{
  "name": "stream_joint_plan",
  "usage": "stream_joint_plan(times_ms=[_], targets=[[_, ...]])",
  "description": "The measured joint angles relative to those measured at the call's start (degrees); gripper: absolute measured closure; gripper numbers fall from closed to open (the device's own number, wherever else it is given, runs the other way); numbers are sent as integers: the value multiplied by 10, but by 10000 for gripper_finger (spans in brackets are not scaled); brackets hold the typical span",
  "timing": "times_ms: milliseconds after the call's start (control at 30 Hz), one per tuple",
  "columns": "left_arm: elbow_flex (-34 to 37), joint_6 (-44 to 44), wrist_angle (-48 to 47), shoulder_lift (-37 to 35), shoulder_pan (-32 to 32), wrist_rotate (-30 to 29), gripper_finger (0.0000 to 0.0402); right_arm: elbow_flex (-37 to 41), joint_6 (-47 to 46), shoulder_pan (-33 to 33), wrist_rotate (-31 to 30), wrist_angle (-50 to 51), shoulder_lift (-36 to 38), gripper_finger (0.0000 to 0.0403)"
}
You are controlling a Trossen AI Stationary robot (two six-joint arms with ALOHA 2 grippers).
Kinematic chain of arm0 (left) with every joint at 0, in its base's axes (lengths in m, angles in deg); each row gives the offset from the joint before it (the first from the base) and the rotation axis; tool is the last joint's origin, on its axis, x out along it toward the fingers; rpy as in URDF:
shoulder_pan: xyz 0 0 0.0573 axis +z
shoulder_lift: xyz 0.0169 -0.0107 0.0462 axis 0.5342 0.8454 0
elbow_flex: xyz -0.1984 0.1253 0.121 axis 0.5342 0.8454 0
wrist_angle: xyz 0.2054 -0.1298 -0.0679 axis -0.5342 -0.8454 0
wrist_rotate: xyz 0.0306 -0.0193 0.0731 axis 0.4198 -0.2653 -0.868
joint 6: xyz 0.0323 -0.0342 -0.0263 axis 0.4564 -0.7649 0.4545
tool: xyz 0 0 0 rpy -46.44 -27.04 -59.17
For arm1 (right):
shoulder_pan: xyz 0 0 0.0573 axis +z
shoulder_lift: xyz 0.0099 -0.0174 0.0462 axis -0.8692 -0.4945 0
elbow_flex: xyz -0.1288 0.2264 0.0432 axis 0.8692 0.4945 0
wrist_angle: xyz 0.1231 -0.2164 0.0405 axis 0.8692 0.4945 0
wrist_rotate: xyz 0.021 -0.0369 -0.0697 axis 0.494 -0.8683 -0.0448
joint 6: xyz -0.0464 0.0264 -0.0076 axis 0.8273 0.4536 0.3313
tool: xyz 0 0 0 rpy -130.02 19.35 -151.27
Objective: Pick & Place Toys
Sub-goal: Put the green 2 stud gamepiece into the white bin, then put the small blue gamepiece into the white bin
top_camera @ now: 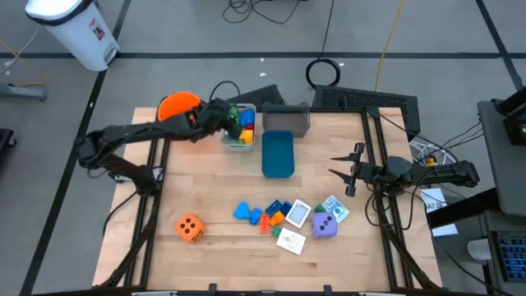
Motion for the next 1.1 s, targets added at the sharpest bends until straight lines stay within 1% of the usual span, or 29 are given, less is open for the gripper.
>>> stream_joint_plan(times_ms=[200, 300, 400, 500, 733, 800, 900, 1000, 1100], targets=[[0, -9, 11, 99, 52, 64, 222, 0, 0, 0, 0, 0, 0, 234], [0, -11, 8, 138, 64, 99, 213, 0, 0, 0, 0, 0, 0, 234], [0, -9, 3, 156, 65, 138, 202, 0, 0, 0, 0, 0, 0, 234], [0, -7, -6, 159, 61, 148, 189, 0, 1, 0, 0, 0, 0, 234], [0, -3, -16, 132, 49, 134, 130, 0, 0, 0, 0, 0, 0, 234], [0, 1, -22, 117, 46, 151, 113, 0, 0, 0, 0, 0, 0, 234], [0, 8, -24, 85, 39, 193, 95, 0, 0, 0, 0, 1, 0, 234], [0, -12, -25, 45, 25, 231, 85, 0, 1, 0, 0, 1, 0, 234], [0, -26, -24, 7, -5, 261, 83, 0, 1, 0, 0, 1, 0, 234]])
